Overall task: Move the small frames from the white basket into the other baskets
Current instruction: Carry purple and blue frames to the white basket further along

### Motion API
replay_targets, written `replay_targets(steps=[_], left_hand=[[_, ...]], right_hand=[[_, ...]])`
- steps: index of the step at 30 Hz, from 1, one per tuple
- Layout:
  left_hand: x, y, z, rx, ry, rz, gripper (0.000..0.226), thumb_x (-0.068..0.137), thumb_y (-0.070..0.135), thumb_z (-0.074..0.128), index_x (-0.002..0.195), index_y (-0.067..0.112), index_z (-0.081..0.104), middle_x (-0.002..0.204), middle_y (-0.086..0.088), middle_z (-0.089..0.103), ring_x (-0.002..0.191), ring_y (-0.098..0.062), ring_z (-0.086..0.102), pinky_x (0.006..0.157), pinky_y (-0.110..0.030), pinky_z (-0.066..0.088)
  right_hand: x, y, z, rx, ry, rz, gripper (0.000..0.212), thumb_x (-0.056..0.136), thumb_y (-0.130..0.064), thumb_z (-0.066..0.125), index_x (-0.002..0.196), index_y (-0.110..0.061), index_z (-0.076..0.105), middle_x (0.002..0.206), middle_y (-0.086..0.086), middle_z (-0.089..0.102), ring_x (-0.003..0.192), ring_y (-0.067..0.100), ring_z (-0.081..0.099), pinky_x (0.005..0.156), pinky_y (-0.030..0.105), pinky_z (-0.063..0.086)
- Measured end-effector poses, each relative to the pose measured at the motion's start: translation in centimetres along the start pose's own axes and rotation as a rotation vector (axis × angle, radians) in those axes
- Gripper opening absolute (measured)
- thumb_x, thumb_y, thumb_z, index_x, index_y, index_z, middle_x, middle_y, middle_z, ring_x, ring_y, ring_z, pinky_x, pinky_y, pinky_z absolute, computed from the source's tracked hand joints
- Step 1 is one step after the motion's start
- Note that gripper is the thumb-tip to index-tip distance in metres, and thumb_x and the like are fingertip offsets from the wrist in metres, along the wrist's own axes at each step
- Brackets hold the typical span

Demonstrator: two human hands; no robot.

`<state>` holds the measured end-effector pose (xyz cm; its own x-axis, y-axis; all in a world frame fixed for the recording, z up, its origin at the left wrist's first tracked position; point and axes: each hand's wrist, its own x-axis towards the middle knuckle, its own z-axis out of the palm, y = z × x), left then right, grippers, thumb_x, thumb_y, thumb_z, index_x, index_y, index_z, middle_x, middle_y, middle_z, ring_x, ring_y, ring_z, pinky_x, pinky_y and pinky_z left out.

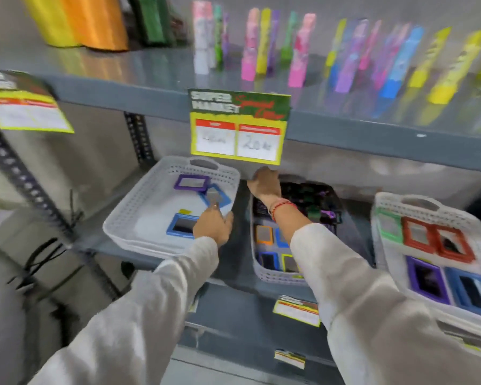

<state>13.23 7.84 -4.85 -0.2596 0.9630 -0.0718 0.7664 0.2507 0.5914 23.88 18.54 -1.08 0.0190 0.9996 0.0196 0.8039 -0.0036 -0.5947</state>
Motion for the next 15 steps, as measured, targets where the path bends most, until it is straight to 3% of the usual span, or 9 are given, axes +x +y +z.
replay_targets(steps=[3,4,6,7,9,11,15], left_hand=[[-0.6,-1.3,0.6,0.076,-0.109,-0.048,0.061,0.096,0.042,0.042,0.143,0.004,0.031,0.14,-0.018,0.048,0.128,-0.033,0.047,0.102,-0.041,0.04],[-0.6,-1.6,0.8,0.109,-0.134,-0.05,0.057,0.096,0.039,0.042,0.141,0.005,0.034,0.138,-0.019,0.049,0.126,-0.034,0.048,0.101,-0.041,0.041],[-0.5,-1.9,1.4,0.142,-0.148,-0.029,0.041,0.096,0.03,0.041,0.128,0.005,0.046,0.129,-0.02,0.055,0.117,-0.037,0.055,0.096,-0.042,0.046],[-0.3,-2.0,1.5,0.141,-0.152,-0.02,0.034,0.096,0.026,0.042,0.122,0.005,0.05,0.125,-0.02,0.058,0.113,-0.038,0.057,0.094,-0.043,0.048],[0.1,-2.4,1.8,0.111,-0.169,-0.002,0.029,0.094,0.02,0.043,0.116,0.004,0.052,0.121,-0.021,0.058,0.109,-0.039,0.058,0.093,-0.045,0.05],[0.2,-2.7,1.8,0.08,-0.179,0.012,0.026,0.094,0.017,0.042,0.113,0.003,0.053,0.118,-0.023,0.058,0.107,-0.04,0.058,0.091,-0.046,0.05],[0.0,-2.7,1.9,0.084,-0.162,0.041,0.023,0.095,0.012,0.038,0.11,0.002,0.052,0.114,-0.023,0.058,0.104,-0.041,0.056,0.085,-0.043,0.047]], right_hand=[[0.5,-2.5,3.9,-0.01,-0.11,-0.025,0.011,0.087,-0.017,0.057,0.094,-0.009,0.054,0.112,0.024,0.06,0.111,0.036,0.061,0.075,0.034,0.049],[0.6,-3.3,5.1,-0.014,-0.147,-0.042,0.007,0.088,-0.015,0.056,0.089,-0.01,0.053,0.106,0.025,0.059,0.108,0.035,0.062,0.066,0.029,0.046],[1.2,-4.0,7.1,-0.038,-0.21,-0.062,0.014,0.091,-0.015,0.054,0.08,-0.005,0.054,0.113,0.023,0.063,0.108,0.034,0.062,0.051,0.02,0.035],[1.7,-4.2,8.1,-0.046,-0.234,-0.067,0.016,0.09,-0.015,0.055,0.079,-0.005,0.055,0.115,0.021,0.064,0.109,0.033,0.062,0.048,0.019,0.032],[2.6,-4.6,9.2,-0.064,-0.263,-0.094,0.012,0.089,-0.015,0.058,0.082,-0.005,0.06,0.11,0.02,0.067,0.108,0.032,0.063,0.059,0.021,0.041],[4.0,-4.3,10.2,-0.126,-0.295,-0.094,0.016,0.09,-0.017,0.058,0.08,-0.004,0.058,0.095,0.017,0.066,0.103,0.032,0.064,0.066,0.027,0.042],[6.5,-4.2,10.5,-0.136,-0.332,-0.084,0.044,0.095,-0.012,0.048,0.054,-0.015,0.032,0.054,0.001,0.045,0.067,0.018,0.054,0.046,0.021,0.028]])
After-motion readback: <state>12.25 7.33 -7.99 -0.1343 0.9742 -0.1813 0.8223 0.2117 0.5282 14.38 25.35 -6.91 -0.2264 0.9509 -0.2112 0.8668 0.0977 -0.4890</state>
